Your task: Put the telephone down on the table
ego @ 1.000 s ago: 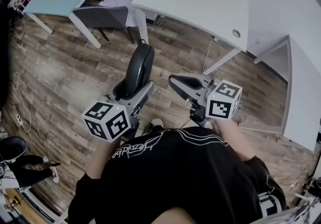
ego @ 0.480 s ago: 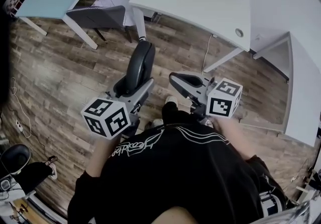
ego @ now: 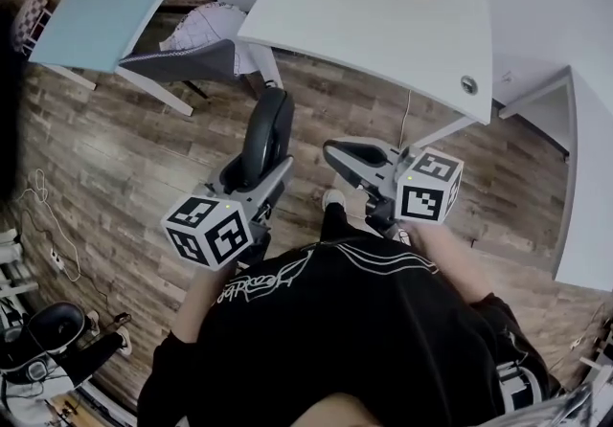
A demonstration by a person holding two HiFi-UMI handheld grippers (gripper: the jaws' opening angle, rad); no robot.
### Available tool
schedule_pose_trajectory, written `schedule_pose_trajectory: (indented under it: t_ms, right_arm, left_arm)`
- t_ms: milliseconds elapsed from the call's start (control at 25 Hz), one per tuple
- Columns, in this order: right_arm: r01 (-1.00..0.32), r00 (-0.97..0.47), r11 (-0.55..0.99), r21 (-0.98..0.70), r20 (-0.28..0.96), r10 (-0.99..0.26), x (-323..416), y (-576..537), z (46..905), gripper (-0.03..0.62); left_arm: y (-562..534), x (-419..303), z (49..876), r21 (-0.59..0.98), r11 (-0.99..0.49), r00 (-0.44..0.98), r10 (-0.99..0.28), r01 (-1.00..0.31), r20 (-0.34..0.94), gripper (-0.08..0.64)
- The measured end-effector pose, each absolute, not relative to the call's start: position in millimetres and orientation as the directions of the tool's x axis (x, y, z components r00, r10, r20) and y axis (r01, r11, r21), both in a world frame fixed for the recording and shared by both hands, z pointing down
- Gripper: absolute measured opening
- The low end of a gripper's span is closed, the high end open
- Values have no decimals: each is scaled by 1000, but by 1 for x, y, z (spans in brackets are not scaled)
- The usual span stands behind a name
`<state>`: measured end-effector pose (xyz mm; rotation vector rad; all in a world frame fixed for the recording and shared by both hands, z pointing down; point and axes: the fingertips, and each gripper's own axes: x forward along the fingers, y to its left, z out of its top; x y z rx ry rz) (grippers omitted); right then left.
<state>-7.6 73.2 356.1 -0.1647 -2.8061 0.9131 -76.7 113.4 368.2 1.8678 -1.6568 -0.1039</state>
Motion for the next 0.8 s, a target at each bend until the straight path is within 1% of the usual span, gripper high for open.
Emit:
schedule_pose_trajectory:
  t_ms: [400, 600, 800]
  right_arm:
    - [29, -983, 781, -624, 126, 137, -30, -65, 365, 40]
    - [51, -985, 784, -618, 98, 141, -39, -95, 361, 40]
    - [29, -989, 781, -624, 95, 113, -46, -110, 363, 39]
  left_arm:
    - [-28, -98, 383, 498, -9, 231, -893, -867, 385, 290]
    - [-57, -106, 385, 492, -3, 228, -889, -870, 398, 290]
    - [-73, -118, 379, 474, -26, 240, -886, -880, 396, 290]
